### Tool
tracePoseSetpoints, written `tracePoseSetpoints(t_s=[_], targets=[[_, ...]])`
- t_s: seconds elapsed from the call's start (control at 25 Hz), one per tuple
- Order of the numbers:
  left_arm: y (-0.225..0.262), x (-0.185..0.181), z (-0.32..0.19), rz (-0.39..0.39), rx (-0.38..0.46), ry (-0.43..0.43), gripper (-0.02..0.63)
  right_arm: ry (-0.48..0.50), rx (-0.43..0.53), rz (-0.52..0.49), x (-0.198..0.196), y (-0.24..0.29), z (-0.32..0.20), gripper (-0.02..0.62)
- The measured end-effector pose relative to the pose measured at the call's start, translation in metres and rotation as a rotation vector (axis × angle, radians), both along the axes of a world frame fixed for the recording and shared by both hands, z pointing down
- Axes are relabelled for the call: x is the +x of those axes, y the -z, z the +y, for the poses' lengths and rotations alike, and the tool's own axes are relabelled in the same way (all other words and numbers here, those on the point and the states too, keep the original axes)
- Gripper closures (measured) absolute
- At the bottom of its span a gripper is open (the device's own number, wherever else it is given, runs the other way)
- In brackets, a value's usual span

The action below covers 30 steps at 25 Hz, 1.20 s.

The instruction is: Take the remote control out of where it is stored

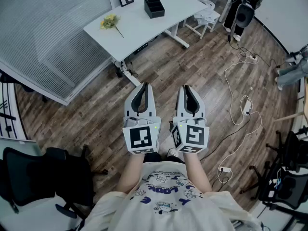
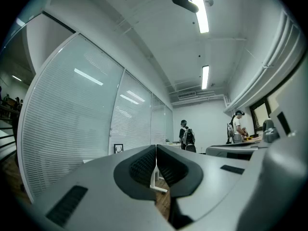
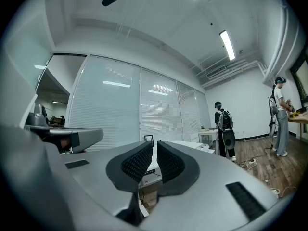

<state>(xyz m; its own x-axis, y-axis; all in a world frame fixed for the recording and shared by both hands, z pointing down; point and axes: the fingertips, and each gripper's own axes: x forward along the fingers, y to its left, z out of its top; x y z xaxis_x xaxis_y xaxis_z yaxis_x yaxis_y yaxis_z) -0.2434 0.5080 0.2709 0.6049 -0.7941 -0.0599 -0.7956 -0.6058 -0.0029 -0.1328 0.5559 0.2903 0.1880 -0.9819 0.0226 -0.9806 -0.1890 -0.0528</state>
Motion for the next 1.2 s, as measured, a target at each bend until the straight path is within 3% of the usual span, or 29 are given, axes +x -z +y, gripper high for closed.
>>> tracePoseSetpoints(t_s=[0.44, 0.84, 1.2], targets=[[-0.004, 0.002, -0.015, -0.009, -0.004, -0.014, 0.589, -0.01, 0.003, 0.005, 0.003, -0.001, -0.012, 0.545], [-0.009, 0.022, -0.061, -0.012, -0.008, -0.07, 0.589, -0.029, 0.009, 0.007, 0.018, -0.006, -0.056, 0.545], [-0.011, 0.027, -0.124, -0.011, 0.01, 0.02, 0.589, 0.012, 0.007, -0.034, 0.051, -0.019, -0.125, 0.545]])
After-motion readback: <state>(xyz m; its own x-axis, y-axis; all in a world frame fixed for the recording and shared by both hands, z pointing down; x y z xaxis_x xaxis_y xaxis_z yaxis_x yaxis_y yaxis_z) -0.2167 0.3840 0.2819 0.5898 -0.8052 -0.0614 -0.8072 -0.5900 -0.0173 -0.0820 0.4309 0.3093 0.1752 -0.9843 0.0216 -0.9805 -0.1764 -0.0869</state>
